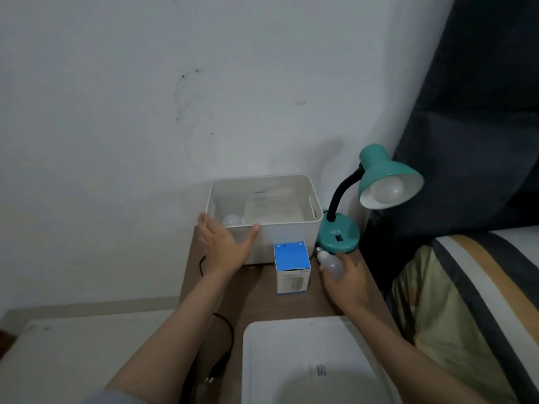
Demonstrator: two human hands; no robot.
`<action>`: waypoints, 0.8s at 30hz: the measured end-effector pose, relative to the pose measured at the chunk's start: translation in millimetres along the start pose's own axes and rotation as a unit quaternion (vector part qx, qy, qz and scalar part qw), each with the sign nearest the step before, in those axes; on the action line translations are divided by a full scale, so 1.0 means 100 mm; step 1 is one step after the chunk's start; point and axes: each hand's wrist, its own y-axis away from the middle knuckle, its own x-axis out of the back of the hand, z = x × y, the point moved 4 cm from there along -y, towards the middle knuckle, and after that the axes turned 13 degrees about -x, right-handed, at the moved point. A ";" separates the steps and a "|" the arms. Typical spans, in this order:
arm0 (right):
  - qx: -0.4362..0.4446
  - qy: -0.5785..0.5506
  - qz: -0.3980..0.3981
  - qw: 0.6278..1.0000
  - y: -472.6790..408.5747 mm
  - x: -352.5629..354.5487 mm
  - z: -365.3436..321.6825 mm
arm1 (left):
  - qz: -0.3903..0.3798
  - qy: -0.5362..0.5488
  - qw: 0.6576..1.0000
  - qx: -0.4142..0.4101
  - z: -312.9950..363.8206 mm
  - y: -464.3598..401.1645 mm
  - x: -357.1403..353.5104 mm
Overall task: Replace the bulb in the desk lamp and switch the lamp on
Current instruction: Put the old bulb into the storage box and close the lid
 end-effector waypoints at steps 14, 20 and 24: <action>0.228 -0.195 0.052 0.953 0.24 0.42 -1.06 | 0.070 0.052 0.996 0.018 -0.02 -0.05 -0.06; 0.219 0.021 -0.070 0.973 -0.36 -0.13 -1.71 | 0.079 0.035 0.996 0.030 -0.02 -0.13 0.03; 0.212 0.089 -0.106 0.968 -0.70 -0.43 -1.86 | 0.057 0.027 0.996 0.060 0.02 -0.20 0.05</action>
